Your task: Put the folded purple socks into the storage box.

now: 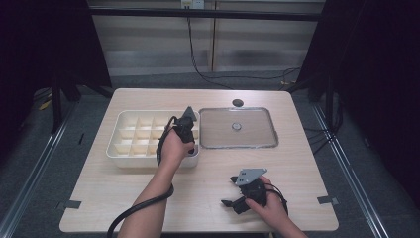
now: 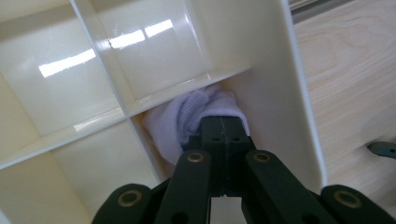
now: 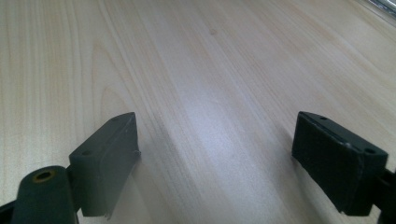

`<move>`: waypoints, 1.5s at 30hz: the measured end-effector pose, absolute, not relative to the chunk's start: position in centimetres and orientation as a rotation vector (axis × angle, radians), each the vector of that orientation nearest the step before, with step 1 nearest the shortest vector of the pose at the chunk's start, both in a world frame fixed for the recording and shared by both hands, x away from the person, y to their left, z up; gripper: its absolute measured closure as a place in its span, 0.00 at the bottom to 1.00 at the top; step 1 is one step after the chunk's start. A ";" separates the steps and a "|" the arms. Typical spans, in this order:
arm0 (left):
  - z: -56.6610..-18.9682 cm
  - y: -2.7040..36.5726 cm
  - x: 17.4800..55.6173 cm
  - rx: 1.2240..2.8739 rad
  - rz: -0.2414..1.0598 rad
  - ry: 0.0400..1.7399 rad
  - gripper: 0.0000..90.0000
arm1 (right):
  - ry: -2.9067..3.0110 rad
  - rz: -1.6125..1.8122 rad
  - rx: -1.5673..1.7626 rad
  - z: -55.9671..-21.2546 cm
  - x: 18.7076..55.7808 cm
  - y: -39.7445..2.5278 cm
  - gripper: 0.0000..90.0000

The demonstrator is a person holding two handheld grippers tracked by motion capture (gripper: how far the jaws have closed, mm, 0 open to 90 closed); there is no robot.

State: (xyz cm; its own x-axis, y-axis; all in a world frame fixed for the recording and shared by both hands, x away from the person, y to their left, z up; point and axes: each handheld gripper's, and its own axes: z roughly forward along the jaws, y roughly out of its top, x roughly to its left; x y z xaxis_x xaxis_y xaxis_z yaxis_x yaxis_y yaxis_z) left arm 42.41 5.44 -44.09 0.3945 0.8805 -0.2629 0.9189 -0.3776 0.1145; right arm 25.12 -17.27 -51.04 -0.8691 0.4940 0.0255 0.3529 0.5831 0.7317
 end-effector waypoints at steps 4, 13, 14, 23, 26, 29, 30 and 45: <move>-44.3 5.4 42.4 2.408 -0.230 1.591 1.00 | 2.630 1.155 0.711 -51.0 25.1 -17.3 0.16; -44.7 5.7 42.2 2.377 -0.260 1.577 1.00 | 2.634 1.157 0.716 -51.0 25.1 -17.3 0.16; -44.7 5.8 42.2 2.377 -0.255 1.572 1.00 | 2.634 1.157 0.715 -51.0 25.1 -17.3 0.16; -44.5 5.6 41.7 2.379 -0.226 1.559 1.00 | 2.635 1.156 0.714 -51.0 25.1 -17.3 0.16; -44.4 5.7 41.7 2.372 -0.238 1.561 1.00 | 2.635 1.156 0.713 -51.0 25.1 -17.3 0.16; -44.2 5.7 41.7 2.370 -0.243 1.555 0.98 | 2.635 1.157 0.714 -51.0 25.1 -17.3 0.16; -44.1 5.7 41.7 2.370 -0.244 1.555 0.97 | 2.635 1.157 0.714 -51.0 25.1 -17.3 0.16; -41.9 6.0 42.0 2.378 -0.233 1.549 0.85 | 2.631 1.155 0.711 -51.0 25.1 -17.3 0.15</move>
